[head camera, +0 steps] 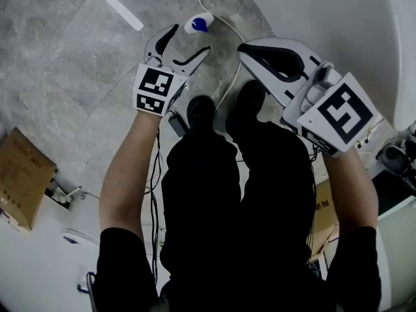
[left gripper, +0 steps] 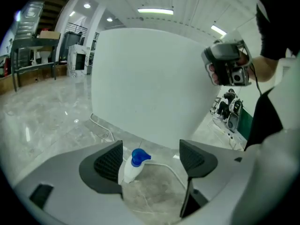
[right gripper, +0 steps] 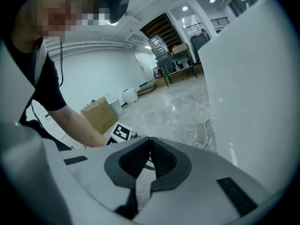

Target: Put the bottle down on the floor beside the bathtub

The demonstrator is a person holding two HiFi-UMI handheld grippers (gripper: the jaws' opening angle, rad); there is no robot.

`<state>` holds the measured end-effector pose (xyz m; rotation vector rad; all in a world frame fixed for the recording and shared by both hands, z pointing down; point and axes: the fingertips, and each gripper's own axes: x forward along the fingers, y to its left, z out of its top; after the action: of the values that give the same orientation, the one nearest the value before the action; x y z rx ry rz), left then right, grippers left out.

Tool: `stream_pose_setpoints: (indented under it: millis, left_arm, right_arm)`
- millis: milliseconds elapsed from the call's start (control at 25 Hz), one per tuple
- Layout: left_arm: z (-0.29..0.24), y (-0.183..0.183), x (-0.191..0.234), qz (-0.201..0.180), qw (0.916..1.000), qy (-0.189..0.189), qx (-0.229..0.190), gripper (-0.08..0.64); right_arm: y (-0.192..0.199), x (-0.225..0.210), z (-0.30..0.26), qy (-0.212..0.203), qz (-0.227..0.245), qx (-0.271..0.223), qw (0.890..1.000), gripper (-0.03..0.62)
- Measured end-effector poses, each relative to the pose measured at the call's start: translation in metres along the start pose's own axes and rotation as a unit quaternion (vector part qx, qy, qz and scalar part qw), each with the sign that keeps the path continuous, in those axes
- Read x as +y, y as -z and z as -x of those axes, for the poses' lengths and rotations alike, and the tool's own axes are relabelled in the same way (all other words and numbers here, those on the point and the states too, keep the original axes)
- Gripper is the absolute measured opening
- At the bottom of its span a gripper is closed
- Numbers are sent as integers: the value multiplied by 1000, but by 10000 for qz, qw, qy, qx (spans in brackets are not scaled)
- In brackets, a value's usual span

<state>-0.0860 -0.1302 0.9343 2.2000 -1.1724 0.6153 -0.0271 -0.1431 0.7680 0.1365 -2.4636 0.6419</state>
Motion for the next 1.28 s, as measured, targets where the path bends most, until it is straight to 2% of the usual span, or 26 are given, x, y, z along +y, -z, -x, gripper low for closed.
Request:
stream_pose_setpoints:
  millis: [80,160,240,400,520,680,840,1000,1160,1280]
  left_arm:
    - [34,-32,-12,268,9996,-4,-130,380]
    - [70,-70,-26,445,9985,-6,-331,380]
    - [105,-109,-42,460,9976,-8,-509,380]
    - [168,-171,-75,401,9966,-45,-717,379]
    - [213,-220,-92,471,9939,-127,-988,372]
    - [279,-276,-115,609,9885,-296,-1356,269]
    - [342,-316,-136,808,9842,-192,-1567,178]
    - [403,-353,-150,867,9796,-61,-1814,107]
    - [462,-383,-159,747,9752,-209,-2074,54]
    - [488,-397,-176,506,9753,-116,-2147,41]
  right_arm:
    - [-17,15,15,120,153,-23,9998,29]
    - [-29,31,34,184,13,46,9998,29]
    - [-45,49,55,160,-284,-8,9995,29]
    - [-74,81,91,363,-412,98,9984,29]
    - [-105,109,117,367,-635,33,9973,29]
    - [-152,155,154,390,-894,-210,9950,29]
    - [-197,199,189,485,-1058,-553,9917,29]
    - [-232,232,219,704,-1016,-780,9893,29]
    - [-254,263,244,968,-962,-1011,9855,29]
    - [-263,281,263,1159,-992,-1210,9809,29]
